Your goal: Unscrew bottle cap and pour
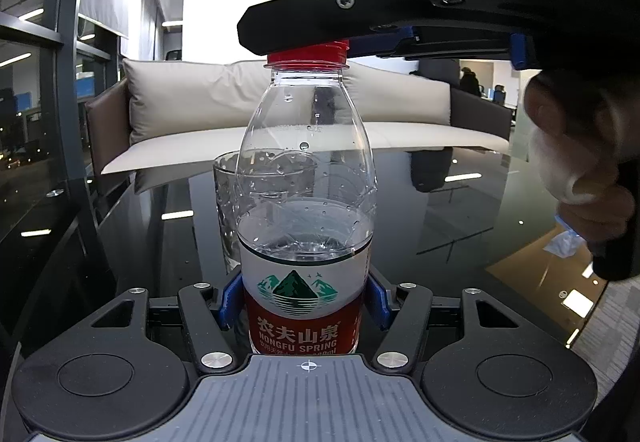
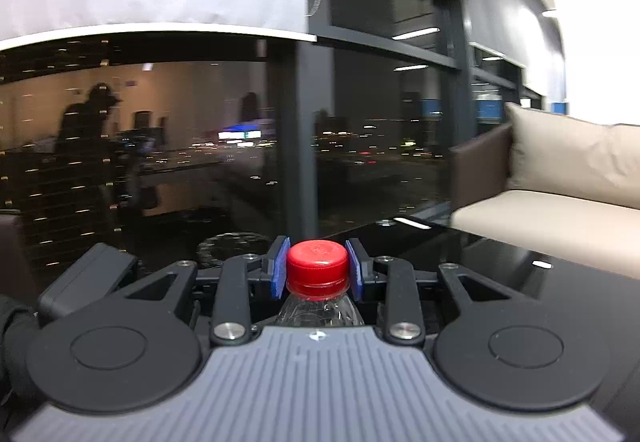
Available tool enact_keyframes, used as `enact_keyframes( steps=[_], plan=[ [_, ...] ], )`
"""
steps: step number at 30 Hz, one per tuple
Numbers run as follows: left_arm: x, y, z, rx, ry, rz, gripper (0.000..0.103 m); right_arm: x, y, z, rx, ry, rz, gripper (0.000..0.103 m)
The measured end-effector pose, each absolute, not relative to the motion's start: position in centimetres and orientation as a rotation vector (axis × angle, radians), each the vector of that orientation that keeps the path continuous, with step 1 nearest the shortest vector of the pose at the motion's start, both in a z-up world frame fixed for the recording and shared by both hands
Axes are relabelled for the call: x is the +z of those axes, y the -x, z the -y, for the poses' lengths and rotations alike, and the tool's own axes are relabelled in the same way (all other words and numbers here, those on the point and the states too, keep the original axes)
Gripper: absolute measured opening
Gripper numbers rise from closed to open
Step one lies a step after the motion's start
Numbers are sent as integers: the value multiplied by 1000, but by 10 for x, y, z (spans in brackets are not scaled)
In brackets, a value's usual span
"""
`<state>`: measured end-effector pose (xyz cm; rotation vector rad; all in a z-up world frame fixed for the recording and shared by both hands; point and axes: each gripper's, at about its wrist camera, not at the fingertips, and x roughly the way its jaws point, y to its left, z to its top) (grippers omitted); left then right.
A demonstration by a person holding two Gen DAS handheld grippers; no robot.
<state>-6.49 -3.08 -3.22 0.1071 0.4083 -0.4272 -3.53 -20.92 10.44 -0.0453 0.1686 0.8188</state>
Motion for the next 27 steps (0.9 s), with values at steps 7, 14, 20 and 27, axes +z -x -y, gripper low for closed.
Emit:
enact_keyframes(
  steps=[7,14,20,27],
  plan=[
    [-33,66,34,-426,-121,-405,56,108,64,184,586,27,-213,35],
    [-32,66,33,-427,-120,-407,56,99,83,165,447,57,-185,35],
    [-32,68,34,-425,-119,-408,56,94,87,159,400,45,-187,35],
    [-33,70,36,-423,-122,-408,56,92,87,156,390,65,-186,33]
  ],
)
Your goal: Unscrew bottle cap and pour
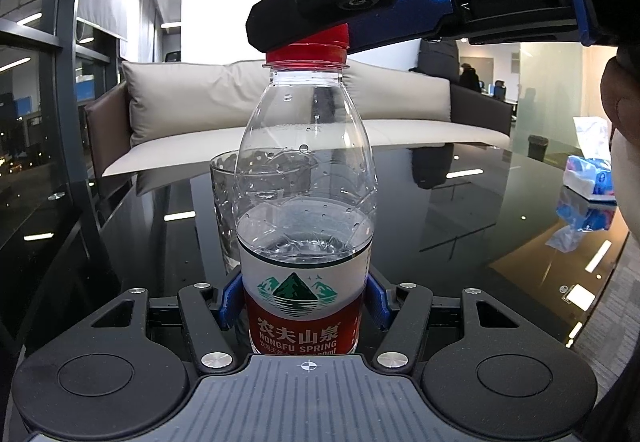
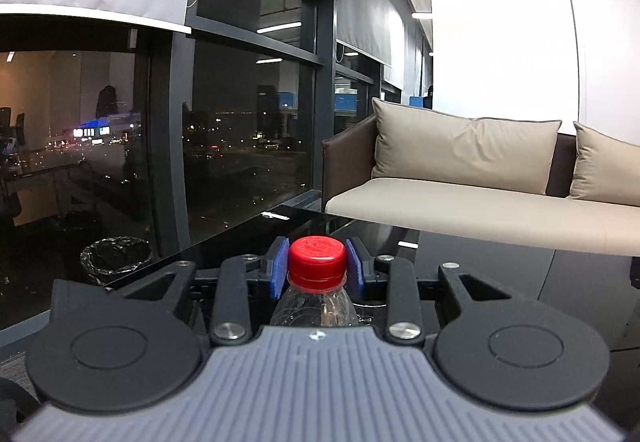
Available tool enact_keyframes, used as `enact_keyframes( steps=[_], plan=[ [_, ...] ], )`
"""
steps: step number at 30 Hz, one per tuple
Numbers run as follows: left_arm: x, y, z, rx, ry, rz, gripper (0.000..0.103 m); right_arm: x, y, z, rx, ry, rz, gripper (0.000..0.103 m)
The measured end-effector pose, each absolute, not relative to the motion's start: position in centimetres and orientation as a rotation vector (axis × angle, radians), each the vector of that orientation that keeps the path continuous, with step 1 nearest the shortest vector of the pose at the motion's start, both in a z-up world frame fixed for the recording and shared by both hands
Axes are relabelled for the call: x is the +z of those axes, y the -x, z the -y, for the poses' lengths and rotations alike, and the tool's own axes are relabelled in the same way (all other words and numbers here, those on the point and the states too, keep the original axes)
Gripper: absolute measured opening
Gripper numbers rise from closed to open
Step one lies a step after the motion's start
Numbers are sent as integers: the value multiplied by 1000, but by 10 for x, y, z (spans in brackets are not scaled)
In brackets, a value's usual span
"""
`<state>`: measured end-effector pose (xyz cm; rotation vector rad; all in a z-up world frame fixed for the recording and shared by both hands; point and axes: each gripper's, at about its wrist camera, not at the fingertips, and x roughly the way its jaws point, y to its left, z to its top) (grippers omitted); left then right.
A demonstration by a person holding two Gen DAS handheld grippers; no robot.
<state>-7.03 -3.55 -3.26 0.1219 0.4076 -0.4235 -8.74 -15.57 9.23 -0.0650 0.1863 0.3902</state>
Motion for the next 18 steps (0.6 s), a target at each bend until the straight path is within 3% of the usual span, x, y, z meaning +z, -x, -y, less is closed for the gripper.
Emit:
enact_keyframes(
  steps=[18],
  plan=[
    [-34,74,36,-441,-133,-407,56,92,71,183,535,37,-165,31]
  ],
)
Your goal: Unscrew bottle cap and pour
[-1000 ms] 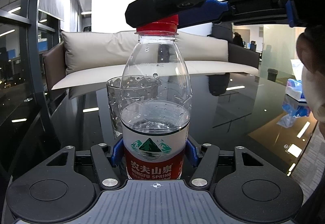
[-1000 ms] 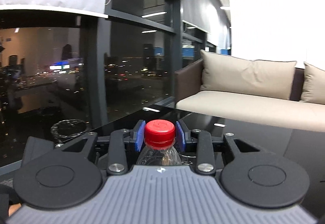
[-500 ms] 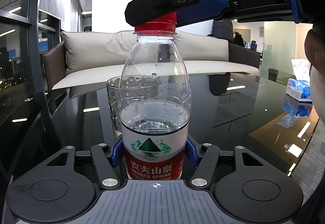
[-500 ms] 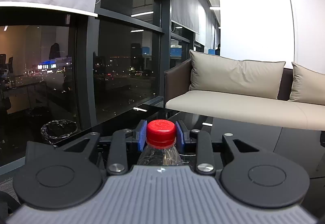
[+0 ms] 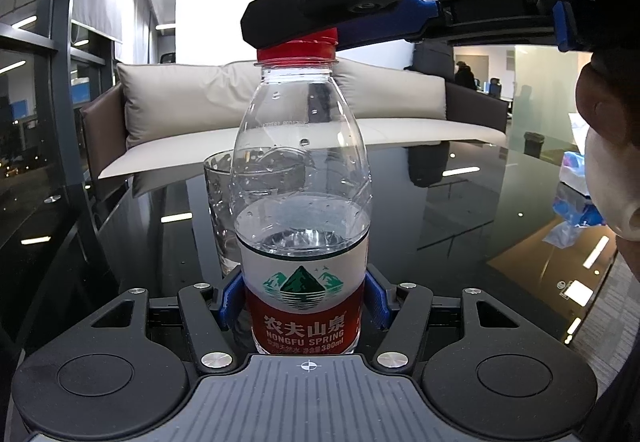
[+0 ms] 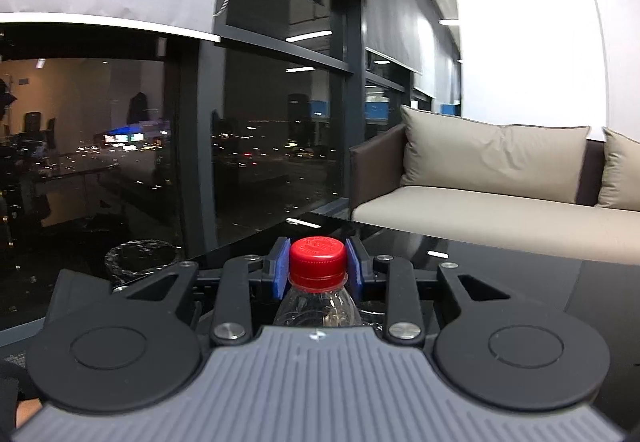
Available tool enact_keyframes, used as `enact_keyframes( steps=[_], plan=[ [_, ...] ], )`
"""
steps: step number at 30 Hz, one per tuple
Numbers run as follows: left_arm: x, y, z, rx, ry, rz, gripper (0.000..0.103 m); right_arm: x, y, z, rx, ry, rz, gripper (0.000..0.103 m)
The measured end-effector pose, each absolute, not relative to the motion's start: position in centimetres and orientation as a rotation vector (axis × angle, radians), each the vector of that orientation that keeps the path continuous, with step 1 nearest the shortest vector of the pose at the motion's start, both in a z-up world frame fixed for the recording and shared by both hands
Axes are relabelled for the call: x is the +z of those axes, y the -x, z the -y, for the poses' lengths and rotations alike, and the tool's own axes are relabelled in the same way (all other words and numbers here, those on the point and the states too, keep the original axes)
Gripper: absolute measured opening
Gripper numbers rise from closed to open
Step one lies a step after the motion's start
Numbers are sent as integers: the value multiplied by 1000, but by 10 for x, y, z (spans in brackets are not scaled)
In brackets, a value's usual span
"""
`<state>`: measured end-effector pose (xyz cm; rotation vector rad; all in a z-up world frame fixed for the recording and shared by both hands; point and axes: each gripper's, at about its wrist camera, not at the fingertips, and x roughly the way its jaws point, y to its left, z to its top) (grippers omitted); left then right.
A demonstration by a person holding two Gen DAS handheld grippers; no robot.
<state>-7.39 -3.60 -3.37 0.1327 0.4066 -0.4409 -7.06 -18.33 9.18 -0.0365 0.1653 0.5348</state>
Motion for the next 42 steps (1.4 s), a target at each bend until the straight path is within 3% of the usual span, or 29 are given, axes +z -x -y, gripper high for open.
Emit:
enact_keyframes(
  steps=[29,34,38,40,42],
  plan=[
    [-36,71,37,-456,-138,-413,57,100,44,223,776,-26,-149,32],
    [-32,73,40,-425,-142,-382,77,101,46,220,760,-30,-156,32],
    [-31,71,41,-422,-136,-383,78,102,45,216,756,-43,-169,32],
    [-30,70,43,-417,-142,-382,87,102,46,215,759,-46,-175,32],
    [-29,69,44,-418,-135,-381,90,102,47,214,760,-51,-180,32]
  ],
)
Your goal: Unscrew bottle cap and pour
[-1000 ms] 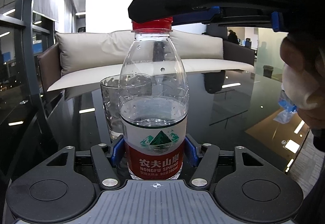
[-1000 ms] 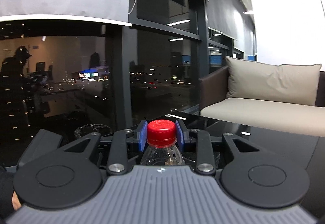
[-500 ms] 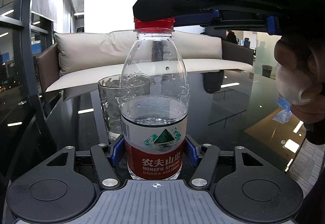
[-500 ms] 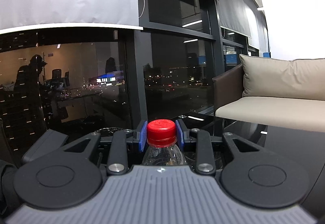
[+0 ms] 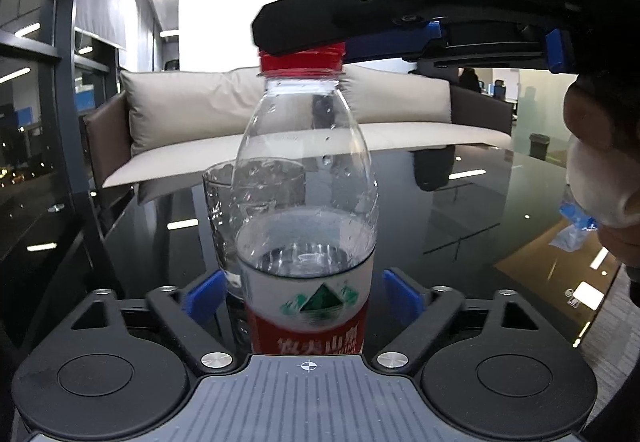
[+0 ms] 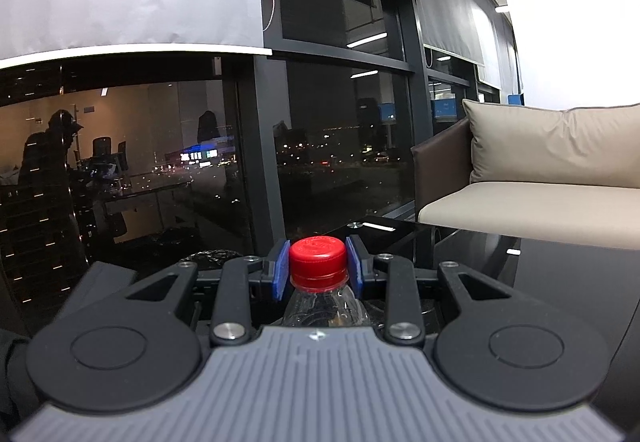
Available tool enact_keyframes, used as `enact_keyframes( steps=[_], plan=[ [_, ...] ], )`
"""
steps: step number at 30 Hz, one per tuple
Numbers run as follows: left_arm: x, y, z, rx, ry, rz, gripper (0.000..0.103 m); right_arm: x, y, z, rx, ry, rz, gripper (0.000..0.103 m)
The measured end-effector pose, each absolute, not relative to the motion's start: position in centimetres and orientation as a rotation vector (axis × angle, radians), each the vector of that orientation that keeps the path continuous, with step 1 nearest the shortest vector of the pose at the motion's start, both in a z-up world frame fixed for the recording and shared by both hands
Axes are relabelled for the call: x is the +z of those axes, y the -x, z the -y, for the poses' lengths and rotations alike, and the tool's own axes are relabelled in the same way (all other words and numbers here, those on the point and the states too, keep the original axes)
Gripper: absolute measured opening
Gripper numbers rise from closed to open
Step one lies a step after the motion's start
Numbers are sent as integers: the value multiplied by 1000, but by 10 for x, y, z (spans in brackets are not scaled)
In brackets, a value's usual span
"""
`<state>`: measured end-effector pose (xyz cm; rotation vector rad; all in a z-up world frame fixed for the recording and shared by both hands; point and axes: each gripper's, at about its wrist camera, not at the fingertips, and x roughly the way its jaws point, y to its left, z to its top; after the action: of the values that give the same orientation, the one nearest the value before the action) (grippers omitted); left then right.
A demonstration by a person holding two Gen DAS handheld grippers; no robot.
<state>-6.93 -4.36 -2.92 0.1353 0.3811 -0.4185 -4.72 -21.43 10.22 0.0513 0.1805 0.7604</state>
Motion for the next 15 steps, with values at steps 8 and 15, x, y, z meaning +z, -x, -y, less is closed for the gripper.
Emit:
enact_keyframes(
  steps=[8,15],
  plan=[
    [-32,57,38,-437,-79,-437,58,103,52,211,759,-61,-201,33],
    [-32,58,36,-432,-88,-433,55,102,55,210,745,-43,-203,33]
  ],
)
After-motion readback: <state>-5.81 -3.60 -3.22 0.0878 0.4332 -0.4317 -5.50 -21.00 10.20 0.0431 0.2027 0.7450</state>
